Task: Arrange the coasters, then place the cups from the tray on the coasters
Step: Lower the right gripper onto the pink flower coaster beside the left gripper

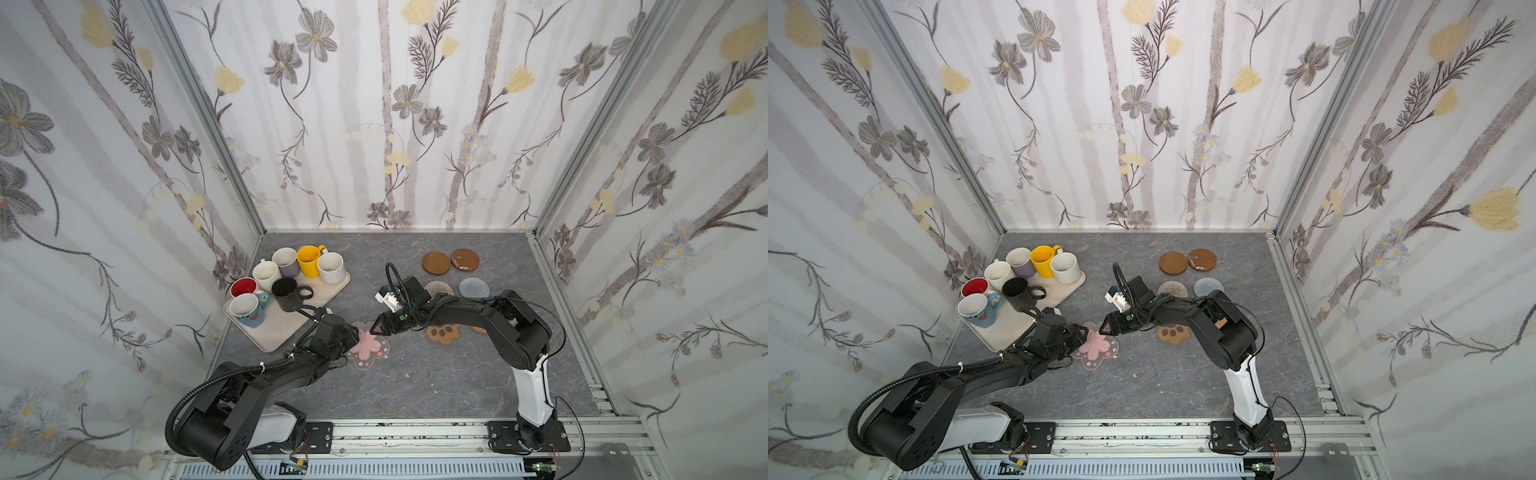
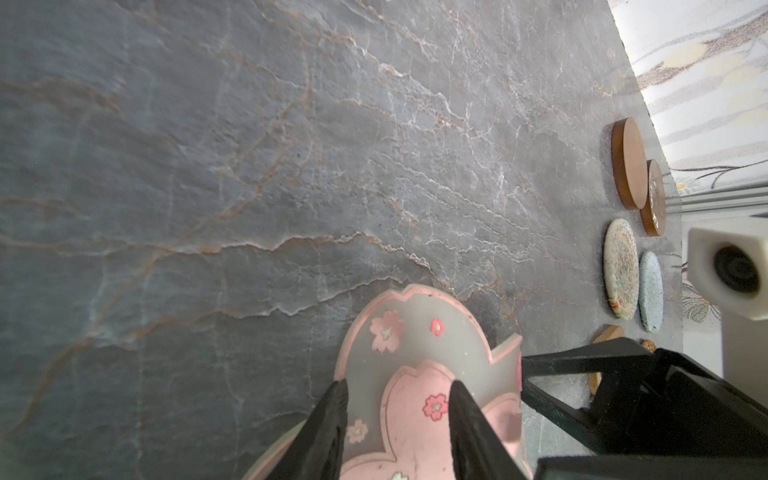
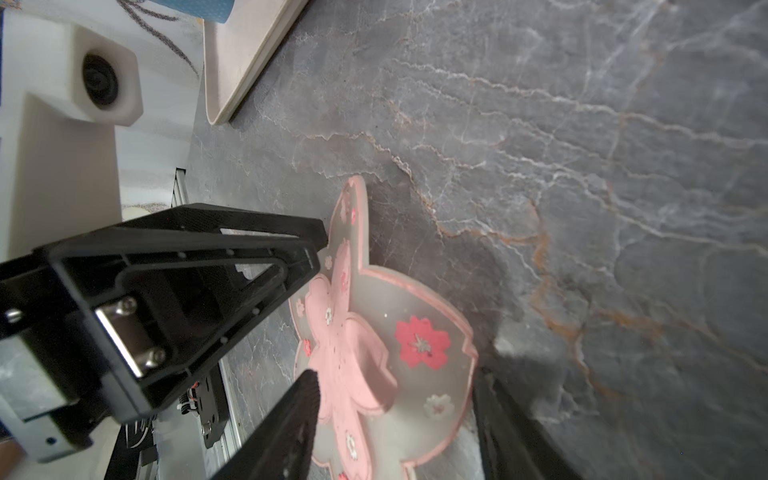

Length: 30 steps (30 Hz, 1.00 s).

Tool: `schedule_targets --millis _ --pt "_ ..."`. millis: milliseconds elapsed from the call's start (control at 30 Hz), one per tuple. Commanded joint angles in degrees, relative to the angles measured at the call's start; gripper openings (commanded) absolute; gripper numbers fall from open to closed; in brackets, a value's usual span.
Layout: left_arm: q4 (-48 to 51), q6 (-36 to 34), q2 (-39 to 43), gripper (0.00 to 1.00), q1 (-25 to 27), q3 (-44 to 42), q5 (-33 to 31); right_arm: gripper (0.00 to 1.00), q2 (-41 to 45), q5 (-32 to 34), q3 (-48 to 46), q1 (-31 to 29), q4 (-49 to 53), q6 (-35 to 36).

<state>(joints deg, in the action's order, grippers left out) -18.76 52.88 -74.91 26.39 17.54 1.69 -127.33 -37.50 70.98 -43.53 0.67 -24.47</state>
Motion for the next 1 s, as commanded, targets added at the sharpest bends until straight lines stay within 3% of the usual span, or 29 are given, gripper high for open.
schedule_targets --millis 0,267,400,533,800,967 --pt "5.61 0.37 -0.85 0.44 -0.11 -0.6 0.4 0.49 -0.06 -1.77 -0.17 -0.19 0.3 -0.75" --pt "5.5 0.51 0.09 0.43 -0.11 -1.21 0.42 0.14 0.08 -1.12 0.18 0.24 -0.2 -2.05" --pt "5.5 0.63 0.9 0.43 -0.25 -1.54 0.47 0.01 0.7 -1.18 0.04 0.29 -0.67 -2.58" --pt "5.69 0.55 1.59 0.44 -0.19 -1.59 0.63 0.0 1.53 -0.56 -0.44 0.26 -0.72 -2.78" --pt "8.27 -3.09 5.13 0.81 -0.09 0.57 1.41 0.0 7.32 2.31 -5.1 0.7 0.09 -2.23" --pt "10.09 -4.58 4.13 0.86 2.71 4.26 -0.28 0.0 13.07 5.97 -10.45 0.9 2.65 -0.63"
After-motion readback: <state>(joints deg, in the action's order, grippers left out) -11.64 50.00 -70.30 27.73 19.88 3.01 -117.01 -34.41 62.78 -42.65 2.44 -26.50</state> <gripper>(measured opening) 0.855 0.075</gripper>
